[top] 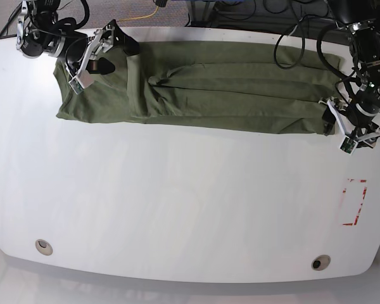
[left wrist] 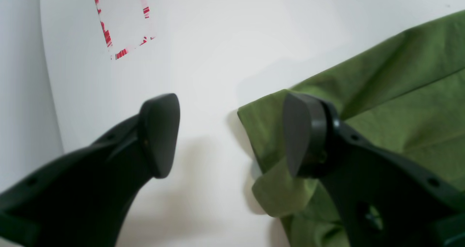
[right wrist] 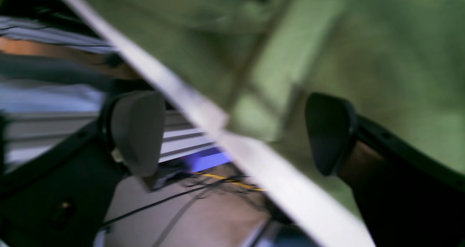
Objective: Layout the t-shirt on the table in an organized manner, then fold the t-shirt properly
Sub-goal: 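Grasp the shirt end with the right gripper and pull it outward, then move the left gripper inward and pinch the shirt's folded edge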
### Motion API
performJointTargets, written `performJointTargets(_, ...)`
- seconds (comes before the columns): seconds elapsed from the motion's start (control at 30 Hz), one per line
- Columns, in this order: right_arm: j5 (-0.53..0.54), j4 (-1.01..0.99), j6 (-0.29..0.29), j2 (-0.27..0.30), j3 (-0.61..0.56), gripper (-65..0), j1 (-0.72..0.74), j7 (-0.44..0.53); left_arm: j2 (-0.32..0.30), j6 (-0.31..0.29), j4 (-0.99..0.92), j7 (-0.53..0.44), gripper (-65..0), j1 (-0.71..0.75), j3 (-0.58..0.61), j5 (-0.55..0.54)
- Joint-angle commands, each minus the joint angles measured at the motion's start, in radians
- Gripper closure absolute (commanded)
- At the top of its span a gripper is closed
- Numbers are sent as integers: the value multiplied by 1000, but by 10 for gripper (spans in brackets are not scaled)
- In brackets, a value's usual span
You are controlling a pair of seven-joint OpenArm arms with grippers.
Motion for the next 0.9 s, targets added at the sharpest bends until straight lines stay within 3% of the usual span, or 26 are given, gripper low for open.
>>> performJointTargets(0.0,-17,18,4,6,4,-568,45,49,-13,6,43,-15,-415,3,10,-9)
performJointTargets(0.2,-181,18,4,-26,-3,-553,101,138,12,6,137,-15,-411,22,59,-11)
performJointTargets(0.3,-264,18,4,-62,3,-477,123,190,31,6,156,-26,-379,34,64,-11)
performJointTargets(0.4,-352,18,4,-92,-2,-301,132,247,50,6,161,-69,-294,34,62,-11)
performJointTargets(0.53,-442,18,6,-138,-3,-16,135,288,104,6,163,-116,-104,65,59,6)
performJointTargets(0.6,-484,18,9,-158,-3,0,137,290,125,6,163,-132,0,80,59,38)
performJointTargets(0.7,-525,18,9,-187,-2,-33,137,294,151,6,164,-149,0,88,61,86)
performJointTargets(0.87,-586,18,9,-224,-3,0,131,324,202,6,164,-205,0,131,59,127)
